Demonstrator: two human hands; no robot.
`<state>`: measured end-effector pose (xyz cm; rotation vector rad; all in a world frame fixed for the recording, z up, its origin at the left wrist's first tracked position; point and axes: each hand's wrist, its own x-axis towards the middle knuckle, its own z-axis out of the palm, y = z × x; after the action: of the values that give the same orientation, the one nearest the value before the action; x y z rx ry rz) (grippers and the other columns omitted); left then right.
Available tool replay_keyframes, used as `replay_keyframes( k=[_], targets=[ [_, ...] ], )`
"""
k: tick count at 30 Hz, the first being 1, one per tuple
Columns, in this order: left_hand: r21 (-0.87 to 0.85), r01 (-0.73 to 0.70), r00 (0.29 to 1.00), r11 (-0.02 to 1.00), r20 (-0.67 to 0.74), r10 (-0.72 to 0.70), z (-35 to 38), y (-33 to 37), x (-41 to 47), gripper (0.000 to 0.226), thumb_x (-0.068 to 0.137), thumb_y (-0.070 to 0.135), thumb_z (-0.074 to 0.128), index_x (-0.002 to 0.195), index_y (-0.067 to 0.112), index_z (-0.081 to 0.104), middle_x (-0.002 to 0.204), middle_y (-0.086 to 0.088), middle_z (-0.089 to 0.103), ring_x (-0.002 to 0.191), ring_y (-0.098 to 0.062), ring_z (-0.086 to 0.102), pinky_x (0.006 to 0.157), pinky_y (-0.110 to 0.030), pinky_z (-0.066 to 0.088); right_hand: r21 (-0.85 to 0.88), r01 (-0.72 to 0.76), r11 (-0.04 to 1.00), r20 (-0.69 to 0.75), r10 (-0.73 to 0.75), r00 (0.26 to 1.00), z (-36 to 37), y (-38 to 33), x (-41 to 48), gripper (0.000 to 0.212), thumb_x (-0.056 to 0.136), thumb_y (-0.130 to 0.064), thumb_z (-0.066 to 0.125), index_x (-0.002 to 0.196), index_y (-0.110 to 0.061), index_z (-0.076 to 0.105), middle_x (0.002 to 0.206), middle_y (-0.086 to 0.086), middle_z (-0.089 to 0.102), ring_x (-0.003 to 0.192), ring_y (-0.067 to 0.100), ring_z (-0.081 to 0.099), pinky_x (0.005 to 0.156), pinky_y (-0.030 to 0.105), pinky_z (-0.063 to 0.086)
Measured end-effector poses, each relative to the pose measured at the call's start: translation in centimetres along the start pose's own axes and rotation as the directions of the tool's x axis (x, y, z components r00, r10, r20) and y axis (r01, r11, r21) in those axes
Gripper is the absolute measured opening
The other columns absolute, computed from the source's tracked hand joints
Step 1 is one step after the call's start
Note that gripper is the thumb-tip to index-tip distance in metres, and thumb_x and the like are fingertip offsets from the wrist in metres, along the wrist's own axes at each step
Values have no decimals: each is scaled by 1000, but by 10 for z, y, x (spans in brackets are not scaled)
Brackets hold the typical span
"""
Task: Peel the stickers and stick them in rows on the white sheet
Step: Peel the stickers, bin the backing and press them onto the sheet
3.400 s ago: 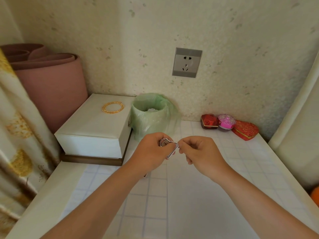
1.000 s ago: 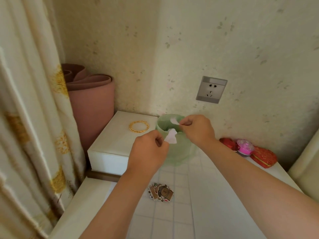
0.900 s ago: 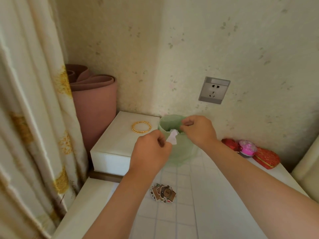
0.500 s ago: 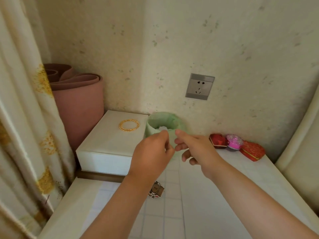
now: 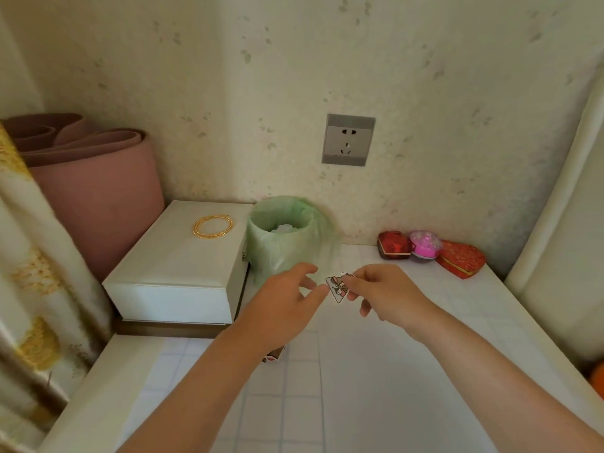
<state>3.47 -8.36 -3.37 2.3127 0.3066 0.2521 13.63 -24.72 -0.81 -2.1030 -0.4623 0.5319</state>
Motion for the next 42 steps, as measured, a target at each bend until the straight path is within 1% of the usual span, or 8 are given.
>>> replay_keyframes(
  k=[6,10,17,20,23,28,35,42],
  targets=[
    [-230,120,989,966,-53,-136,14,4,9,4,90,21,66,86,21,67,78,-1,66,70,-20,63,65,-40,60,-150,162,975,85,-151,985,-2,11,-1,24,95,-34,65,85,-14,72,83,-4,74,58,10,65,59,27,45],
    [-406,226,969,885,2,-247,20,6,9,7,92,13,62,89,9,67,78,-5,65,57,-11,58,51,-25,53,-47,101,994,-51,-103,993,-3,15,2,21,86,-35,75,75,-17,75,74,0,73,55,8,61,48,17,40],
    [-518,237,961,822,3,-275,22,6,8,6,93,10,65,90,10,70,79,-5,71,56,-12,62,55,-28,56,204,25,979,-25,-20,999,-2,22,5,9,88,-20,74,90,-11,76,88,5,76,58,9,62,48,24,37],
    [-399,195,972,896,-40,-229,25,-1,11,12,94,14,62,101,16,72,85,0,75,64,-12,67,67,-32,57,178,-21,984,-31,27,999,-3,30,11,11,91,-20,71,89,-11,75,85,2,75,58,9,63,48,23,38],
    [-9,105,988,994,-109,-105,33,-14,15,32,97,23,58,129,23,62,94,10,70,87,-9,64,86,-31,54,135,-43,990,-106,58,993,-6,42,17,13,93,-19,68,86,-9,74,83,4,74,58,11,63,48,22,38],
    [534,-82,995,842,87,42,50,-19,16,59,98,49,47,152,28,33,143,7,44,133,-16,33,104,-31,35,151,-53,987,-182,81,980,-14,53,22,10,91,-17,71,83,-11,74,78,1,73,51,11,58,42,18,36],
    [624,-138,982,769,190,22,58,-19,6,71,92,65,44,152,28,32,155,6,25,142,-16,18,111,-34,24,164,-54,985,-157,80,984,-16,55,24,7,88,-18,75,92,-15,72,80,3,72,54,14,56,45,22,39],
    [496,-98,993,863,108,50,45,-25,-5,70,94,60,48,153,25,32,150,11,34,138,-10,24,113,-28,25,106,-55,993,-100,65,993,-6,58,24,5,89,-12,71,84,-12,73,78,4,72,51,16,55,38,17,34]
  ],
)
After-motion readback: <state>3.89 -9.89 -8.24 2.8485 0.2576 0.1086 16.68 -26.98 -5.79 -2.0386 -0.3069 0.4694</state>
